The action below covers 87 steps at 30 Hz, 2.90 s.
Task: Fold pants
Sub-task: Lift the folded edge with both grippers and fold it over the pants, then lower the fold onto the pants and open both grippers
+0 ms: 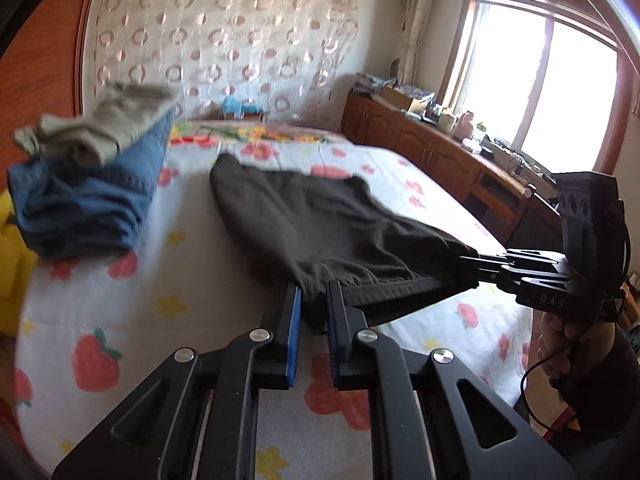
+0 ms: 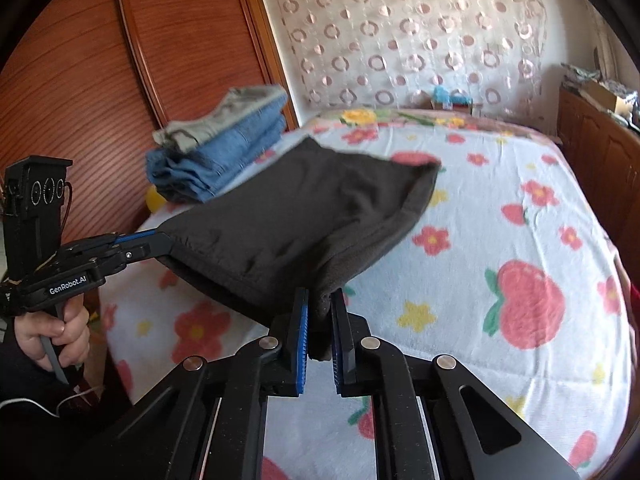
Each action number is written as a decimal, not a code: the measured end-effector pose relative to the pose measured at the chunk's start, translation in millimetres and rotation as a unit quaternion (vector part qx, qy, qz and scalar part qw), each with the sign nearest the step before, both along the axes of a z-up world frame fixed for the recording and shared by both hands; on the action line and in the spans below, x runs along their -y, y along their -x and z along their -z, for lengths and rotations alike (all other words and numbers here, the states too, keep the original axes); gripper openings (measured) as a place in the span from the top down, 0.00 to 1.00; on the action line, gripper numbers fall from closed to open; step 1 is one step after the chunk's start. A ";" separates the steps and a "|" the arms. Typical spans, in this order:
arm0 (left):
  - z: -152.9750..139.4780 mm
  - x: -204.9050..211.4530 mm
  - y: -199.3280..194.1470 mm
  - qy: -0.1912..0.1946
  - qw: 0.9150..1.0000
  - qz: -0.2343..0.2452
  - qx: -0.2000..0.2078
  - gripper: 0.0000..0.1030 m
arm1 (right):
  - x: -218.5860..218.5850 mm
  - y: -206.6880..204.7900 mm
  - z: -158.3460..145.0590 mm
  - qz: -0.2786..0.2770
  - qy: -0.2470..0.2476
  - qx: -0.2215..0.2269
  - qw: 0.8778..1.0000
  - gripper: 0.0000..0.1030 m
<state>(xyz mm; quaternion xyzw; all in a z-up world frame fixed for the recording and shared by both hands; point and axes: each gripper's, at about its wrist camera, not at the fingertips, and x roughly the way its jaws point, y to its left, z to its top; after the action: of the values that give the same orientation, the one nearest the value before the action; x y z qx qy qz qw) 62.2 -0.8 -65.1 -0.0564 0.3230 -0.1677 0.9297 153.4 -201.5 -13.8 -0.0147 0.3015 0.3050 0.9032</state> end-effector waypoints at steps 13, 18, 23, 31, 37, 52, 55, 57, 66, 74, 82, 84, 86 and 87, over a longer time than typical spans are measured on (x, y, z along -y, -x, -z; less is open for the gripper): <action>-36.8 -2.9 13.5 0.008 0.999 0.015 0.048 0.88 | 16.2 43.3 -36.3 -0.007 -0.012 0.049 0.999 0.91; -45.7 -1.6 16.6 0.008 0.998 0.022 0.058 0.89 | 20.2 48.9 -42.7 -0.006 -0.014 0.060 0.998 0.91; -54.6 0.6 22.6 0.009 0.997 0.026 0.070 0.89 | 23.7 55.4 -49.8 -0.006 -0.017 0.072 0.997 0.91; -73.5 3.2 34.5 0.011 0.995 0.038 0.090 0.89 | 30.9 66.1 -61.1 -0.009 -0.021 0.091 0.996 0.91; -78.1 7.8 35.9 0.009 0.994 0.050 0.096 0.89 | 33.5 68.3 -60.0 -0.007 -0.019 0.096 0.995 0.91; -41.4 3.3 -15.0 -0.005 0.999 0.017 0.043 0.89 | 4.3 15.8 -43.0 0.009 0.018 0.062 0.998 0.91; -37.4 3.1 -26.2 -0.013 0.999 0.009 0.042 0.89 | -4.1 2.3 -42.3 0.019 0.027 0.061 0.998 0.91; -34.0 2.7 -33.6 -0.015 0.999 0.004 0.038 0.89 | -10.0 -4.9 -40.3 0.024 0.032 0.058 0.998 0.91; -25.0 0.3 -57.0 -0.023 0.999 -0.003 0.027 0.89 | -25.8 -31.2 -30.9 0.036 0.043 0.040 0.998 0.91; -10.7 3.4 -60.4 -0.035 0.999 -0.012 0.013 0.82 | -25.5 -35.0 -25.2 0.036 0.044 0.022 0.998 0.91; -7.4 -2.5 -55.3 -0.036 0.999 -0.013 0.012 0.51 | -26.2 -33.9 -27.3 0.035 0.045 0.021 0.998 0.91; -2.4 -4.0 -55.8 -0.032 0.999 -0.007 -0.001 0.27 | -26.5 -36.7 -25.2 0.035 0.048 0.022 0.998 0.91; 2.6 -3.8 -54.9 -0.029 1.000 -0.001 -0.006 0.20 | -25.7 -37.0 -25.4 0.036 0.047 0.023 0.998 0.91; 5.7 -3.6 -54.7 -0.031 0.999 0.000 -0.011 0.20 | -26.0 -37.8 -25.8 0.035 0.045 0.024 0.998 0.91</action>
<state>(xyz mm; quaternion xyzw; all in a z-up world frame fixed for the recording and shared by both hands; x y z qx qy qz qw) 116.9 2.8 -70.9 -0.0292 0.3386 -0.1568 0.9273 191.2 -175.5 12.0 -0.0521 0.2938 0.2588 0.9187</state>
